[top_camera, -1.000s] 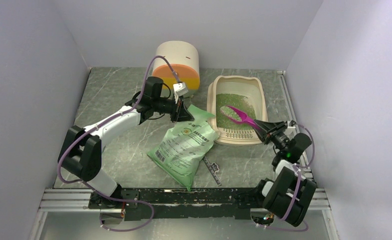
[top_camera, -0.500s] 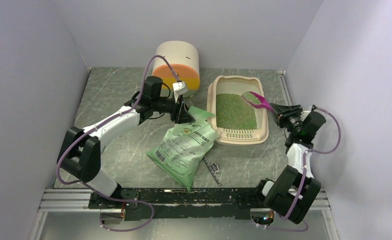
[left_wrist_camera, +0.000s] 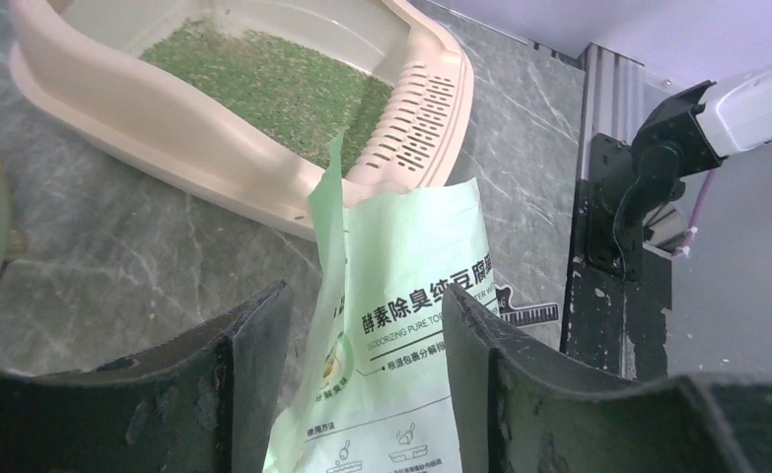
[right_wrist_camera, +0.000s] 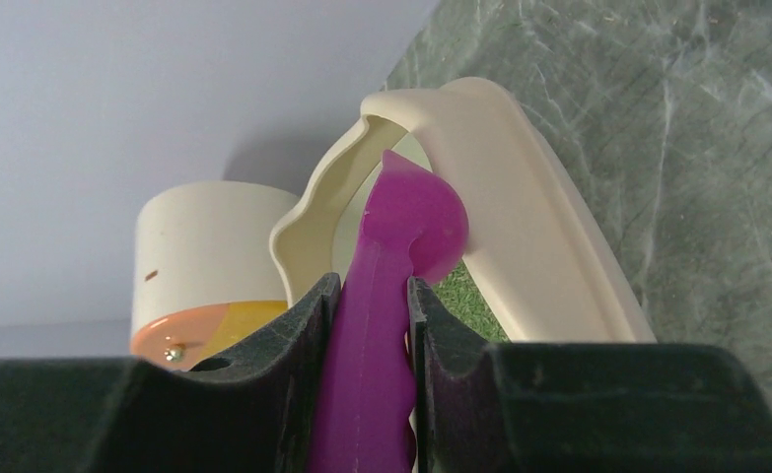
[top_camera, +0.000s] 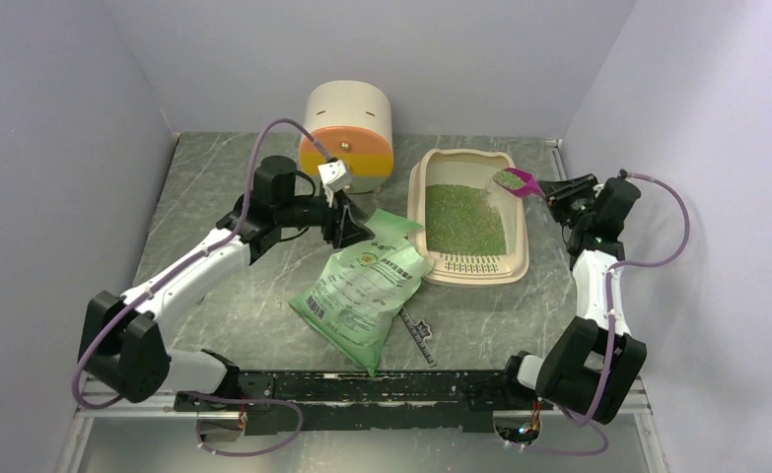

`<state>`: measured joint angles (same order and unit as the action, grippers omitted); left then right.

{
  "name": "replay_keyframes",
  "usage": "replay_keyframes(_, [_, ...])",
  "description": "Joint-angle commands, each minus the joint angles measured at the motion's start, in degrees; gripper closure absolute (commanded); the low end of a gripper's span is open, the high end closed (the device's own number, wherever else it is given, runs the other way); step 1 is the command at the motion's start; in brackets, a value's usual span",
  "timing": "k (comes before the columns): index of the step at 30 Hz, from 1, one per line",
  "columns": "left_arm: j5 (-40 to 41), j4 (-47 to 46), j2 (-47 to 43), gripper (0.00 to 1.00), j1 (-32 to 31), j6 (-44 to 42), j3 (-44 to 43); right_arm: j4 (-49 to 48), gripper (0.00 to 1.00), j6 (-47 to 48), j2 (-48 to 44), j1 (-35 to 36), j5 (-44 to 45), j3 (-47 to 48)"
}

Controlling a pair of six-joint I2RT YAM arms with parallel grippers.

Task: Fill the litter box with clean litter
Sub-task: Pour the cat litter into the litter box.

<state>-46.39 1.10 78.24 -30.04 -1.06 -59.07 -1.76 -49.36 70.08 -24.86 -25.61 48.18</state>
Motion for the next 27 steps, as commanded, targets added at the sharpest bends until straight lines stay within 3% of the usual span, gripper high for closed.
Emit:
replay_keyframes(1, [3.6,-2.0,-5.4,0.38,0.4,0.7,2.5,3.6,1.00,4.9,1.7,2.4,5.9,4.0])
replay_keyframes(7, [5.1,-1.2,-11.0,0.36,0.4,0.7,5.2,6.4,1.00,6.5,0.3,3.9,8.6,4.7])
replay_keyframes(14, [5.6,0.8,-14.7,0.35,0.4,3.2,7.3,11.5,1.00,9.4,-9.4,3.9,11.5,-1.3])
replay_keyframes(23, [4.7,2.7,-17.4,0.35,0.4,2.6,8.8,27.2,1.00,15.7,-24.8,3.9,13.1,-4.2])
replay_keyframes(27, [5.2,3.3,-18.7,0.35,0.4,2.3,9.6,32.3,1.00,16.9,-27.2,5.9,10.4,-3.5])
